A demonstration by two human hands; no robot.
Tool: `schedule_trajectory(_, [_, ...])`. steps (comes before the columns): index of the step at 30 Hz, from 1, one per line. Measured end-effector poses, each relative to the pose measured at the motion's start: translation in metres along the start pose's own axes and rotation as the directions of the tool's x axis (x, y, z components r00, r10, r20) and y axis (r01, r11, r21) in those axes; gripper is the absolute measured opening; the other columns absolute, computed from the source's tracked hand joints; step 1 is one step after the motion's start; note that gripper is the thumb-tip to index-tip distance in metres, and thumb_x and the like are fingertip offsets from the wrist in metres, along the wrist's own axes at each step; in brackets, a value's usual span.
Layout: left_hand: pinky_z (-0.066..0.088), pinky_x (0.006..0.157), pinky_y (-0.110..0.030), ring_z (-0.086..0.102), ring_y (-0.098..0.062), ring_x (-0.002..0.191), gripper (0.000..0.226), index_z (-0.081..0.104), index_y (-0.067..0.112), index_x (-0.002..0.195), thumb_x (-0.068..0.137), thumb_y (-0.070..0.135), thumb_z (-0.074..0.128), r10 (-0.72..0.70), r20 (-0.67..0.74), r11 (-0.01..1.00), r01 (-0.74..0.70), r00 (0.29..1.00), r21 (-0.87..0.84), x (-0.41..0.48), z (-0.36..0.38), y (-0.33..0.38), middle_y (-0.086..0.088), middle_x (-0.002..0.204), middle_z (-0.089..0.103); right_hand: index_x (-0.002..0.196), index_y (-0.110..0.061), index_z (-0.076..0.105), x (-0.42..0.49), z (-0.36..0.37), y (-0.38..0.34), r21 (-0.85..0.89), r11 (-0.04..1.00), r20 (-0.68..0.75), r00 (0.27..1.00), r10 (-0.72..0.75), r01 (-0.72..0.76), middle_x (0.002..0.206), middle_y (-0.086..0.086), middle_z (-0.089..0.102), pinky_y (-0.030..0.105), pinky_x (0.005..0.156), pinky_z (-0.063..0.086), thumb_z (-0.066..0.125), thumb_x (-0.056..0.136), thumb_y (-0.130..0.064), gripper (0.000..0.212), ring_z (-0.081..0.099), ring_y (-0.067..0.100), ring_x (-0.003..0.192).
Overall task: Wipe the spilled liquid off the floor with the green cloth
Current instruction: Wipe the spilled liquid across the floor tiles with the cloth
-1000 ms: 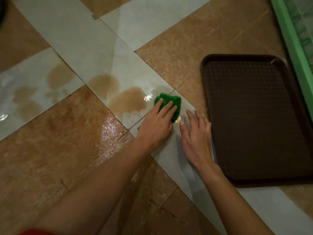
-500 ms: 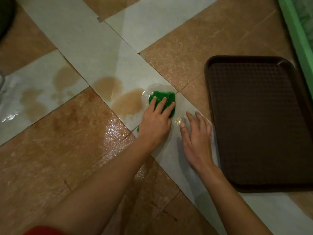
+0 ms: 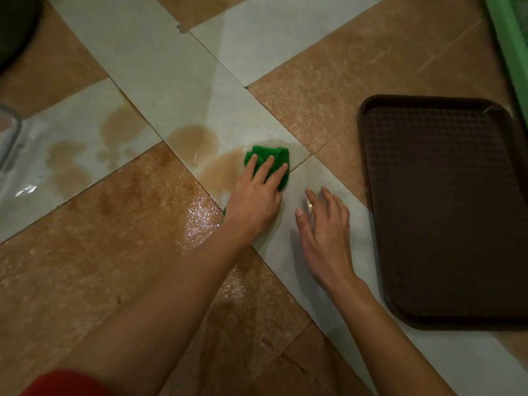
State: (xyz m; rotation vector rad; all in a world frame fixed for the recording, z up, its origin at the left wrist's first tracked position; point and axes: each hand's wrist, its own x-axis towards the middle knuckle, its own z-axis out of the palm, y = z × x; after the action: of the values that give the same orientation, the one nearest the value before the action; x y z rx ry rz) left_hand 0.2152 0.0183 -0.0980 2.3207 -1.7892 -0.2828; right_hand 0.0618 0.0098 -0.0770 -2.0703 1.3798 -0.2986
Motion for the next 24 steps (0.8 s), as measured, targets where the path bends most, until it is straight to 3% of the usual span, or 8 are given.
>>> schedule_trajectory(6, [0.011,0.114,-0.04,0.012,-0.032,0.141,0.05,0.029,0.019,0.145,0.096,0.025,0.037,-0.258,-0.083,0.966,0.255,0.963,-0.041,-0.002,-0.008,-0.026,-0.01,0.152,0.025,0.143,-0.026,0.034,-0.001,0.0,-0.001,0.017,1.0,0.002,1.0,-0.001,0.001,0.155,0.004,0.021,0.047,0.117,0.012,0.024,0.09,-0.051,0.06,0.008,0.019,0.142])
schedule_trajectory(9, [0.012,0.114,-0.043,0.021,-0.038,0.138,0.049,0.036,0.014,0.141,0.094,0.023,0.042,-0.21,-0.127,0.978,0.21,0.969,-0.017,-0.023,-0.003,-0.015,-0.015,0.147,0.034,0.143,-0.026,0.034,0.0,-0.001,-0.004,0.028,1.0,-0.001,1.0,-0.001,0.001,0.155,0.003,0.02,0.047,0.117,0.011,0.024,0.09,-0.051,0.06,0.007,0.018,0.142])
schedule_trajectory(13, [0.021,0.111,-0.045,0.02,-0.036,0.139,0.051,0.034,0.018,0.142,0.092,0.025,0.037,-0.071,-0.05,0.997,0.07,0.996,-0.021,-0.015,0.0,-0.011,-0.011,0.148,0.033,0.142,-0.025,0.035,-0.002,0.003,-0.007,0.03,1.0,-0.01,1.0,-0.007,0.008,0.154,0.004,0.021,0.046,0.117,0.011,0.024,0.09,-0.052,0.06,0.009,0.019,0.142])
schedule_trajectory(16, [0.013,0.115,-0.044,0.013,-0.033,0.141,0.051,0.028,0.021,0.145,0.095,0.026,0.037,-0.117,-0.028,0.993,0.117,0.993,-0.001,0.0,-0.006,-0.028,-0.009,0.152,0.026,0.142,-0.026,0.035,-0.004,0.006,-0.009,0.03,0.999,0.003,1.0,-0.014,0.014,0.154,0.004,0.021,0.045,0.118,0.01,0.021,0.089,-0.056,0.063,0.009,0.019,0.142])
schedule_trajectory(20, [0.009,0.116,-0.042,0.015,-0.034,0.14,0.049,0.031,0.018,0.144,0.096,0.025,0.037,-0.251,-0.106,0.968,0.252,0.962,-0.006,-0.015,-0.011,-0.035,-0.011,0.151,0.028,0.142,-0.025,0.036,-0.002,0.006,-0.013,0.042,0.999,0.001,1.0,-0.014,0.014,0.154,0.005,0.022,0.045,0.118,0.01,0.026,0.09,-0.049,0.058,0.009,0.021,0.142])
schedule_trajectory(24, [0.009,0.115,-0.041,0.016,-0.036,0.14,0.049,0.03,0.017,0.144,0.096,0.025,0.035,-0.17,-0.073,0.985,0.171,0.983,0.016,-0.036,-0.007,-0.017,-0.012,0.15,0.029,0.143,-0.026,0.035,-0.001,0.008,-0.018,0.045,0.999,0.013,1.0,-0.013,0.012,0.154,0.005,0.022,0.045,0.118,0.01,0.026,0.091,-0.049,0.058,0.01,0.021,0.142])
